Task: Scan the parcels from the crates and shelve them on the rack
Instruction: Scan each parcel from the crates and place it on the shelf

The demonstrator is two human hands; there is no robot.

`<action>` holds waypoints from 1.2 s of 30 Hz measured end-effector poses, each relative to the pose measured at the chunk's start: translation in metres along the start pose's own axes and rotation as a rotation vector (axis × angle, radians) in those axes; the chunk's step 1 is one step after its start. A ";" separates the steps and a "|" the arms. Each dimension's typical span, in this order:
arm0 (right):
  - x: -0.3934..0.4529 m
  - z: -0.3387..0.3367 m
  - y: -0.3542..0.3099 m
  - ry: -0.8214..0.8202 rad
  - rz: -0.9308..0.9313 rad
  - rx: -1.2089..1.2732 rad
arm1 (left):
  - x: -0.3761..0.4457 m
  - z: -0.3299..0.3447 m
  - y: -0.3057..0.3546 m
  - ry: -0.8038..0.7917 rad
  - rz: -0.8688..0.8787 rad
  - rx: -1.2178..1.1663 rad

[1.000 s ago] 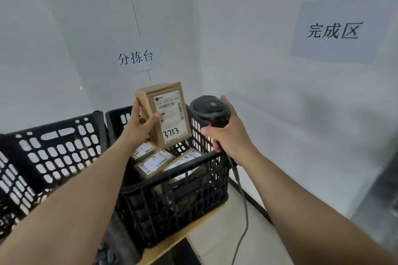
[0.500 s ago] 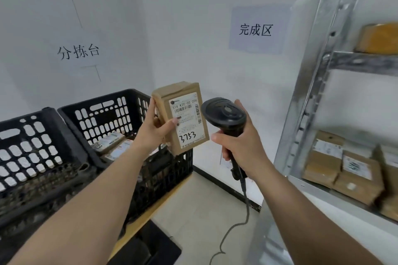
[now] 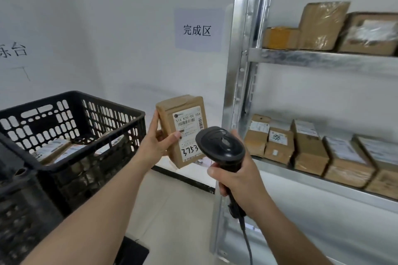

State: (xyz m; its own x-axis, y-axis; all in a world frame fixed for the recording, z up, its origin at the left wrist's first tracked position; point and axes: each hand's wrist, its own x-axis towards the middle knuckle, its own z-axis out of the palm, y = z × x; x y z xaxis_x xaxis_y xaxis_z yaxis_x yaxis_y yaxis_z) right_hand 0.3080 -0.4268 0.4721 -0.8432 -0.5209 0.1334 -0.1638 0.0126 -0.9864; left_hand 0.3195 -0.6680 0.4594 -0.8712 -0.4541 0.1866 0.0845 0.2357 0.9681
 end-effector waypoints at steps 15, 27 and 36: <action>-0.059 -0.134 0.015 0.190 -0.005 -0.016 | -0.001 0.169 0.018 -0.230 0.047 0.037; -0.072 -0.187 0.021 0.251 0.025 0.029 | 0.002 0.226 0.034 -0.301 0.052 0.070; -0.076 -0.197 0.023 0.285 0.021 0.025 | -0.004 0.240 0.040 -0.325 0.028 0.048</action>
State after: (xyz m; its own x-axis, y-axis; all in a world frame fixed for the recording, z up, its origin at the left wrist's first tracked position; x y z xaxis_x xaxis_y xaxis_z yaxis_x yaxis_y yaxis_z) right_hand 0.2673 -0.2183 0.4580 -0.9568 -0.2595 0.1314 -0.1354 -0.0026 -0.9908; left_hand 0.2106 -0.4507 0.4575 -0.9784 -0.1504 0.1421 0.0941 0.2881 0.9530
